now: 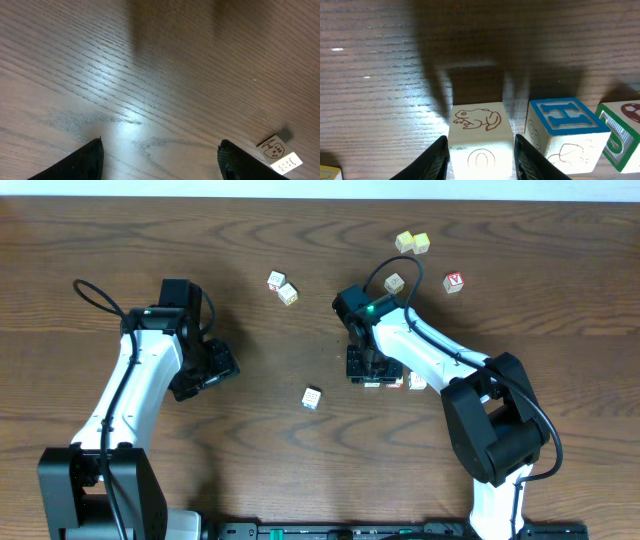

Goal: Lift 4 blocks

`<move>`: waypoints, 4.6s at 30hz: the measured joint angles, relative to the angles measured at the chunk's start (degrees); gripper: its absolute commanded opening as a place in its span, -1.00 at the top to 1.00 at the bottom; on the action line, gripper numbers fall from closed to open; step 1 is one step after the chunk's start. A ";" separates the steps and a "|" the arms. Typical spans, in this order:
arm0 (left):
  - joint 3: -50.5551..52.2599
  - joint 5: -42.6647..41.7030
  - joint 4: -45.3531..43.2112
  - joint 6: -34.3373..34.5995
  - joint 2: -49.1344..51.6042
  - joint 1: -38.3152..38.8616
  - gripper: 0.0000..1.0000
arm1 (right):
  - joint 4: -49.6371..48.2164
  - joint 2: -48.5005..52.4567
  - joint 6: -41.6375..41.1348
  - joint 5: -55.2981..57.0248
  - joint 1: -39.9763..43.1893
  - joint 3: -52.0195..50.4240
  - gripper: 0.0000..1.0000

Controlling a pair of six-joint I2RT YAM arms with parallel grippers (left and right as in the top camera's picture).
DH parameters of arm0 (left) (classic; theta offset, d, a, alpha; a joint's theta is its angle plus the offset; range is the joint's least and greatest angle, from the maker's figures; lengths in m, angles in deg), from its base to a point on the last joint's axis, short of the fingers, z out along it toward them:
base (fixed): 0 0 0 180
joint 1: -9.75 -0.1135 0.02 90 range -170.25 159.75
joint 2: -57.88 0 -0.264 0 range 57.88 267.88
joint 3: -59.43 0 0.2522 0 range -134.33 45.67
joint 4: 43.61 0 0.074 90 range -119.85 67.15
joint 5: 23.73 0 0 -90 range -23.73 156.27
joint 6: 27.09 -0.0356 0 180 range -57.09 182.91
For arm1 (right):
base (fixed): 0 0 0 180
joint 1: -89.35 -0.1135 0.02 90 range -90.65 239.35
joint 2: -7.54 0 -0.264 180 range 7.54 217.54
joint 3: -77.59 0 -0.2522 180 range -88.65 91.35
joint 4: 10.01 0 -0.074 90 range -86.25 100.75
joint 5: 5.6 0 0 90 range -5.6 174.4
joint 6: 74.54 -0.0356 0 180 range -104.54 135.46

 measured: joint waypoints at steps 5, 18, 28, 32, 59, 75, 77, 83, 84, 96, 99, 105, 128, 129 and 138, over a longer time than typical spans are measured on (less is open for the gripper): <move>0.00 -0.02 0.00 0.00 0.00 0.00 -0.47 | -0.22 0.00 0.00 0.04 0.00 0.00 0.19; 0.00 0.00 0.20 0.00 0.00 0.00 -0.47 | -0.20 0.00 -0.26 0.26 0.00 0.00 0.45; 0.00 0.00 0.20 0.00 0.00 0.00 -0.47 | 0.59 0.00 -0.33 0.42 0.00 0.00 0.28; 0.00 0.00 0.20 0.00 0.00 0.00 -0.47 | 0.57 0.00 -0.31 0.42 0.00 0.00 0.26; 0.55 -3.87 -1.27 -3.13 0.00 0.00 -0.72 | 14.25 0.09 5.33 -2.40 5.55 17.16 -0.54; 3.54 -13.68 -11.69 -11.08 0.00 15.80 -0.73 | 19.87 -0.72 15.21 -4.59 27.56 20.70 -0.98; 3.54 -13.07 -13.35 -11.08 0.00 18.73 -0.73 | 20.06 -0.72 15.61 -4.61 30.21 20.70 -0.99; 3.54 -6.95 -16.50 -11.39 0.15 26.10 -0.73 | 20.13 -0.72 17.70 -4.52 36.22 20.70 -0.98; 3.54 -6.34 -16.94 -11.65 0.31 26.88 -0.73 | 20.13 -0.72 17.97 -4.50 36.89 20.70 -0.99; 3.54 -2.62 -16.81 -20.20 6.36 32.52 -0.63 | 20.09 -0.72 18.34 -4.59 39.52 20.70 -0.99; 3.54 -0.07 -17.18 -22.99 6.38 33.03 -0.63 | 20.06 -0.72 18.34 -4.59 39.52 20.70 -0.98; 3.54 3.21 -19.96 -28.04 6.38 33.00 -0.79 | 19.41 -0.72 18.34 -4.59 39.52 20.68 -0.99; 4.09 0.02 -19.93 -18.88 9.14 33.00 -0.71 | 18.78 -0.72 18.36 -4.63 38.34 20.11 -0.99; 4.15 0.20 -19.93 -18.38 9.68 33.00 -0.68 | 18.78 -0.72 18.36 -4.63 38.34 20.11 -0.98; 4.46 1.18 -19.87 -13.22 12.15 33.00 -0.19 | 18.75 -0.72 18.36 -4.63 38.34 20.11 -0.99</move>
